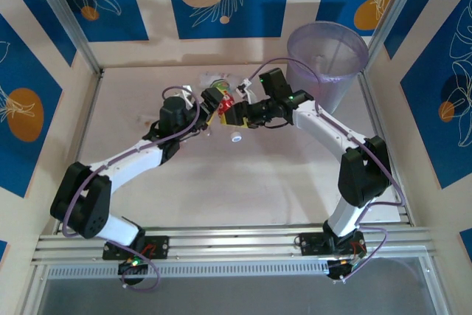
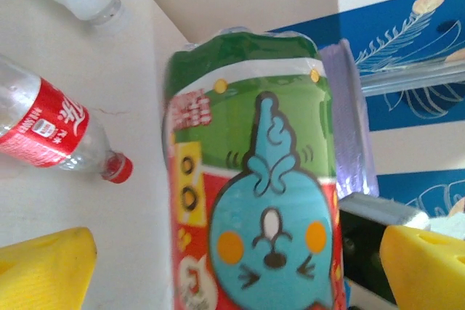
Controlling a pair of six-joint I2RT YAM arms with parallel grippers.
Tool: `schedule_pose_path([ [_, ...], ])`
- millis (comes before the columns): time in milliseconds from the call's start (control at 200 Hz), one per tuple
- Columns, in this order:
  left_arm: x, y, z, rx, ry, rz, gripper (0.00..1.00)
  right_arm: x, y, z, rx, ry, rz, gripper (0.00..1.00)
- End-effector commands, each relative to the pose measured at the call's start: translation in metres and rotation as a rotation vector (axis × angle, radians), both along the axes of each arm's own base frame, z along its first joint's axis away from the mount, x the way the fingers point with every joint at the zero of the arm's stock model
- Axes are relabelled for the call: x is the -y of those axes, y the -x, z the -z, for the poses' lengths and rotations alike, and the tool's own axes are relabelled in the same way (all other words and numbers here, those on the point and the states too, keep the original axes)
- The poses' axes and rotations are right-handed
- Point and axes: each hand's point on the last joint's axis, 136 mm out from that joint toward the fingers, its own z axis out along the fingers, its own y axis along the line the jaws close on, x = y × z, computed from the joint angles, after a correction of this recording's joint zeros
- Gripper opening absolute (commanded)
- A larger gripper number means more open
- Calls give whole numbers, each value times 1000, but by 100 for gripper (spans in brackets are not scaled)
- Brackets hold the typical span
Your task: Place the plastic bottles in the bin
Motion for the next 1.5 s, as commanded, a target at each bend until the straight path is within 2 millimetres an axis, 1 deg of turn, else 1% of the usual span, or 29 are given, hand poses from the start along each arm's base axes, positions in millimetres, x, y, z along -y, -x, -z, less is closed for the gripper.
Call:
schedule_pose_path([
  [0, -9, 6, -10, 53, -36, -18, 100, 17, -1, -20, 42, 15, 23, 54],
  [145, -25, 11, -6, 62, -95, -58, 100, 41, -14, -30, 81, 78, 83, 53],
  [260, -49, 14, 12, 25, -171, -118, 100, 58, -22, -48, 163, 164, 113, 53],
  [385, -81, 14, 36, -34, -280, -174, 100, 77, -32, -79, 271, 246, 154, 53],
  [560, -116, 14, 63, -100, -453, -207, 100, 119, -53, -138, 454, 340, 266, 53],
  [630, -128, 15, 67, -112, -512, -228, 100, 141, -64, -159, 521, 386, 334, 53],
  [670, -134, 15, 67, -112, -542, -241, 100, 157, -72, -167, 558, 437, 381, 53],
  [735, -141, 16, 72, -124, -588, -255, 100, 187, -87, -177, 602, 530, 471, 53],
  [815, -146, 16, 78, -134, -624, -265, 100, 226, -107, -183, 630, 618, 582, 53],
  [890, -147, 15, 84, -146, -649, -260, 100, 260, -127, -183, 638, 668, 677, 53],
  [950, -146, 14, 89, -155, -663, -247, 100, 283, -142, -183, 641, 684, 736, 53],
  [1060, -143, 11, 98, -173, -675, -230, 100, 314, -166, -176, 629, 719, 802, 52],
  [1125, -144, 10, 101, -179, -681, -230, 100, 329, -178, -168, 619, 755, 829, 52],
  [1196, -144, 9, 104, -183, -691, -232, 100, 339, -191, -157, 610, 770, 841, 52],
  [1301, -143, 6, 107, -191, -709, -216, 100, 346, -204, -134, 574, 794, 831, 52],
  [1496, -148, 4, 113, -212, -779, -210, 100, 341, -216, -88, 492, 778, 794, 52],
])
